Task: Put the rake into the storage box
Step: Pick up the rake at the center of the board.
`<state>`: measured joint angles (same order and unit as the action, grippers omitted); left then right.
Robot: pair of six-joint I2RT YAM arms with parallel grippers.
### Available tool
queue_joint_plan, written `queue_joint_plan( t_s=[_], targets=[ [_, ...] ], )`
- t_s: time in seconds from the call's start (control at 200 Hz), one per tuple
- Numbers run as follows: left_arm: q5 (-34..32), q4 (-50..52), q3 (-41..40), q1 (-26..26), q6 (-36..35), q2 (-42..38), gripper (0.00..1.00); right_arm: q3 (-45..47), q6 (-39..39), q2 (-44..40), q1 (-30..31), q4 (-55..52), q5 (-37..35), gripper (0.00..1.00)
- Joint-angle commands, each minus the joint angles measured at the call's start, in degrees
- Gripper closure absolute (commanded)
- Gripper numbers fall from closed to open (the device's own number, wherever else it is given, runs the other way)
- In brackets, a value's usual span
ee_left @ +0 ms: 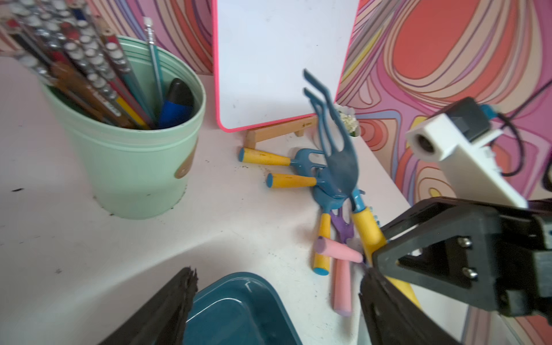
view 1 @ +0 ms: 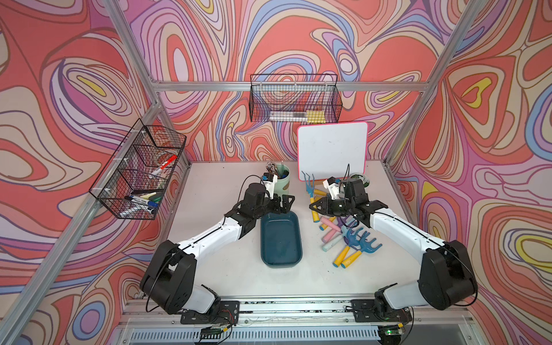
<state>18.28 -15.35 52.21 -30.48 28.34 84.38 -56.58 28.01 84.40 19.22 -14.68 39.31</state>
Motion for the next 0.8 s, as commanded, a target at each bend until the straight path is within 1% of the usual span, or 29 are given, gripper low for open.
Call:
queue_joint_plan(
  t_s=[0.0,0.125,0.23,0.315,0.426,0.486,0.536,0.586,0.666,0.701,0.761,0.796],
  targets=[
    [10.6,-8.8,-0.4,0.5,4.6,3.9,0.17,-0.7,0.5,2.4,0.4,3.3,11.6,1.0],
    [15.0,-13.6,-0.2,0.4,9.0,7.8,0.17,0.8,4.4,3.3,0.4,9.8,12.0,1.0],
    [18.5,-15.7,0.9,0.4,10.9,10.4,0.19,1.0,7.6,4.5,0.9,14.7,13.3,1.0],
    [18.8,-16.2,1.2,0.3,11.4,11.5,0.2,-0.8,6.7,5.8,2.4,14.1,13.5,1.0],
    [18.8,-18.0,1.1,0.3,12.2,11.7,0.2,-4.3,3.2,7.5,4.7,9.4,13.4,1.0],
    [18.6,-18.3,1.1,0.3,12.4,11.7,0.23,-5.6,1.9,8.4,5.4,7.6,13.3,1.0],
    [18.8,-18.1,1.3,0.3,12.5,11.7,0.3,-6.4,1.0,8.9,5.8,6.1,13.0,1.0],
    [18.4,-17.3,1.5,0.3,12.4,11.6,0.42,-7.0,0.6,9.2,6.0,5.1,12.7,1.0],
    [17.8,-14.7,1.8,0.3,11.3,11.1,0.64,-7.1,0.4,9.2,6.0,4.6,12.3,1.0],
    [17.2,-12.2,2.1,0.3,10.6,10.6,0.73,-7.1,0.4,9.1,6.0,4.5,12.1,1.0],
    [15.0,-6.7,2.5,0.3,8.7,9.1,0.92,-6.9,0.5,9.0,5.9,4.5,11.8,1.0],
    [13.3,-3.4,2.6,0.3,7.4,7.9,1.0,-6.8,0.4,8.8,6.0,4.5,11.6,1.0]
  ],
)
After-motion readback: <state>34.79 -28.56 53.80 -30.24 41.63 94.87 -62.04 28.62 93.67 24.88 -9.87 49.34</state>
